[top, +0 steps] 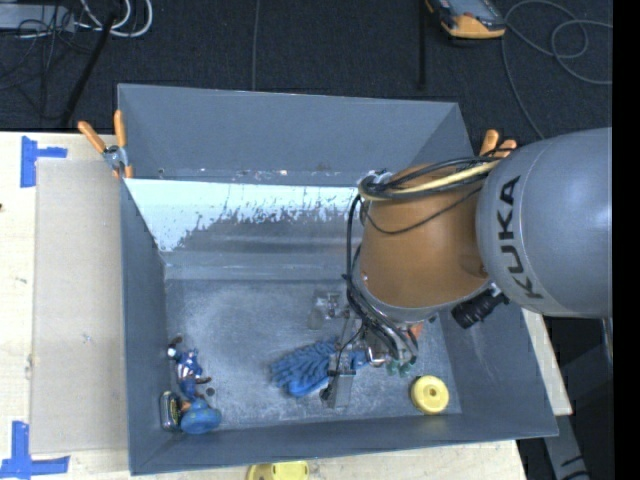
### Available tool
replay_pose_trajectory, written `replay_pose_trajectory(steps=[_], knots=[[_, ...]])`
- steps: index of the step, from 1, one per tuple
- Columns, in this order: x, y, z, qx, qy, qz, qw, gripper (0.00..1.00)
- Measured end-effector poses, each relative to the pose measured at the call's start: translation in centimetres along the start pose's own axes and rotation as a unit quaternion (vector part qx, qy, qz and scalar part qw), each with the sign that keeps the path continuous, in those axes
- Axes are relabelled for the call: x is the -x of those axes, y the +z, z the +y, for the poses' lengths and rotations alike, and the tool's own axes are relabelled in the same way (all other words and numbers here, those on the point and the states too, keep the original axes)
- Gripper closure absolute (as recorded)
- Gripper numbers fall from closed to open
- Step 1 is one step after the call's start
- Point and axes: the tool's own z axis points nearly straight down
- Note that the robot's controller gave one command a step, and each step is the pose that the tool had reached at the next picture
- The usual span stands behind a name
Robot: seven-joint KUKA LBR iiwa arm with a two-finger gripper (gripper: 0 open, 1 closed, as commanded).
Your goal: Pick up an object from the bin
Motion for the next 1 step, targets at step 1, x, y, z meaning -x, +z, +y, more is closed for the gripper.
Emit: replay_pose_trajectory(steps=[1], knots=[[0.18,-0.41,-0.10,0.000,0.002,-0.0042,1.0000,1.00]])
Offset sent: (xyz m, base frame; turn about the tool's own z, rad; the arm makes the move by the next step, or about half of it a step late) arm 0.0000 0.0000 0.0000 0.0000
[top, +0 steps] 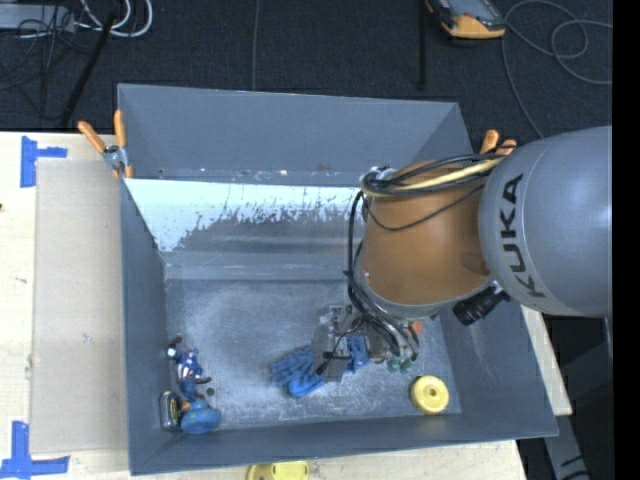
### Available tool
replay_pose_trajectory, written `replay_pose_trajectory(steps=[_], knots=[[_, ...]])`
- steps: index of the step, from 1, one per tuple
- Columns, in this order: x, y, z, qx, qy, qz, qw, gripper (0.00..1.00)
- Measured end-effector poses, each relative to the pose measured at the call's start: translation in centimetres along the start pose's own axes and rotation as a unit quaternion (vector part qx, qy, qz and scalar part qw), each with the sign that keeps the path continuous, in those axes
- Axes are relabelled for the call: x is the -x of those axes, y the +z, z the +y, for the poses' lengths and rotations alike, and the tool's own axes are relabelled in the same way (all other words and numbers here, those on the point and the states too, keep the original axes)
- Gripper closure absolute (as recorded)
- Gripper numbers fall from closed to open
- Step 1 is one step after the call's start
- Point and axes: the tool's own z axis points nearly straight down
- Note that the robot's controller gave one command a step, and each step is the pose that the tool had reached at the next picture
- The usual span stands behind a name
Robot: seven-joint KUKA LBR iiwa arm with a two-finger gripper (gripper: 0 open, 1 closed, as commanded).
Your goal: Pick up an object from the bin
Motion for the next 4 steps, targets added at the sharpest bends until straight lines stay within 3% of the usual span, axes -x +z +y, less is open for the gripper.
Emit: replay_pose_trajectory(steps=[1,2,3,4], knots=[[0.0,0.0,0.0,0.000,0.000,0.0000,1.0000,1.00],[1.4,5.2,1.3,0.001,0.025,-0.0036,0.9997,1.00],[1.3,9.2,0.4,0.000,0.023,0.0007,0.9997,1.00],[2.6,8.2,-1.5,0.000,0.006,0.0012,1.0000,1.00]])
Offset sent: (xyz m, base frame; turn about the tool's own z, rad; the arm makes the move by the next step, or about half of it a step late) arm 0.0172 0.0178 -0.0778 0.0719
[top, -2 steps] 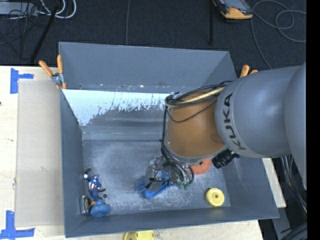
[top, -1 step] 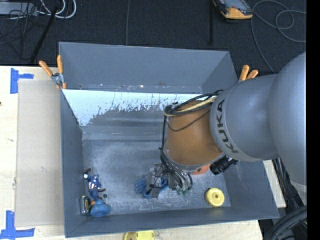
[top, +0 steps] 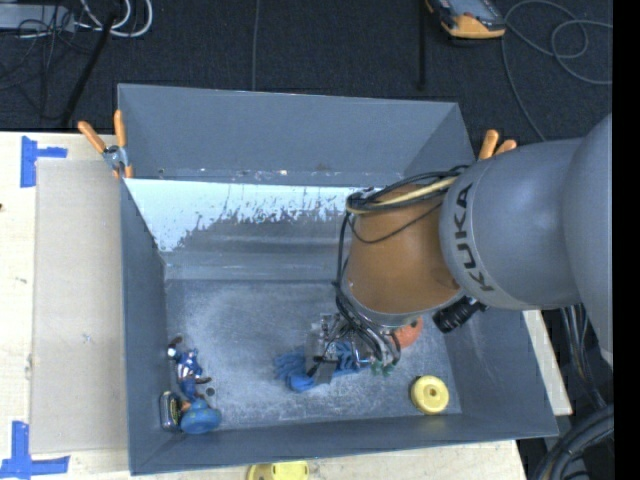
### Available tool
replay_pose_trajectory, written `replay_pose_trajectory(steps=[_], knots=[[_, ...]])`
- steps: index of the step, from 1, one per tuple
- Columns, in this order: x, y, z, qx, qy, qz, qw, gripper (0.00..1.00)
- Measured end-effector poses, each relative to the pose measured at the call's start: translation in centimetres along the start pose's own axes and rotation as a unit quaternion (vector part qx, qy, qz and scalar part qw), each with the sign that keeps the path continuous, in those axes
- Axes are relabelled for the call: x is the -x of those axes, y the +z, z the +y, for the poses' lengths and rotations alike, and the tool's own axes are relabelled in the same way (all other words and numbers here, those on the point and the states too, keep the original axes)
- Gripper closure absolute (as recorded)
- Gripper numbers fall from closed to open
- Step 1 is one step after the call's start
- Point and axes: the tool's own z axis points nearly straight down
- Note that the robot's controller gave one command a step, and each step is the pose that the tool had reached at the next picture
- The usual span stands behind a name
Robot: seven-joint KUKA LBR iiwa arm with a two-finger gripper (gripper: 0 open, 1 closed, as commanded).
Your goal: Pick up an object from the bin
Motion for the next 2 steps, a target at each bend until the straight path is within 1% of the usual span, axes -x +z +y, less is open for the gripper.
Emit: replay_pose_trajectory(steps=[1,2], knots=[[3.5,-4.2,0.3,0.000,0.017,-0.0012,0.9999,1.00],[-3.3,-6.2,-3.8,0.000,0.020,-0.0009,0.9998,0.00]])
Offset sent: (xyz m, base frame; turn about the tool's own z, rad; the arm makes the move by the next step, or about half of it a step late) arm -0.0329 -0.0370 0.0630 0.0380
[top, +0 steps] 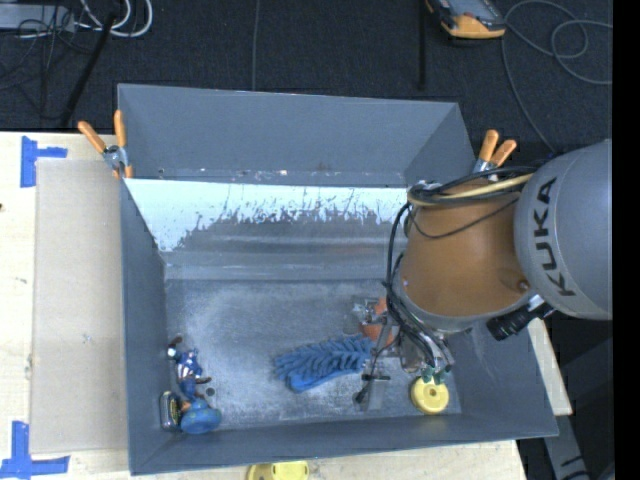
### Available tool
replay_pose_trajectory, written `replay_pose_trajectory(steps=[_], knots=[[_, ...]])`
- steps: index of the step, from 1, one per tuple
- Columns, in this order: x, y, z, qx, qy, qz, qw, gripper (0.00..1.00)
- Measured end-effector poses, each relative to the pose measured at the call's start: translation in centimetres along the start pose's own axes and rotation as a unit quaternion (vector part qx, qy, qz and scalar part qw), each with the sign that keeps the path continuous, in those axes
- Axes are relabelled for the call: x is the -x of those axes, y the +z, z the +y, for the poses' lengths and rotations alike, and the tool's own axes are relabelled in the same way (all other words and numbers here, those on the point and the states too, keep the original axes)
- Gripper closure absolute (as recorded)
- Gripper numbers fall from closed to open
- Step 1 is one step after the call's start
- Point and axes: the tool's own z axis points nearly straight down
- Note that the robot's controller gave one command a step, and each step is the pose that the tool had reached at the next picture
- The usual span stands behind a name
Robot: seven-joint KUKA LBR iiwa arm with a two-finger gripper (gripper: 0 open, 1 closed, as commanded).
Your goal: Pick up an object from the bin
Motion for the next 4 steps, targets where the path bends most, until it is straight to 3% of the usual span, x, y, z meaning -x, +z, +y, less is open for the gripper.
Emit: replay_pose_trajectory(steps=[1,2,3,4], knots=[[0.0,0.0,0.0,0.001,0.000,-0.0005,1.0000,0.00],[4.0,4.2,3.8,0.001,-0.001,-0.0052,1.0000,0.00],[4.0,9.3,1.7,0.000,0.045,-0.0001,0.9990,1.00],[4.0,9.3,1.7,0.000,0.045,-0.0001,0.9990,1.00]])
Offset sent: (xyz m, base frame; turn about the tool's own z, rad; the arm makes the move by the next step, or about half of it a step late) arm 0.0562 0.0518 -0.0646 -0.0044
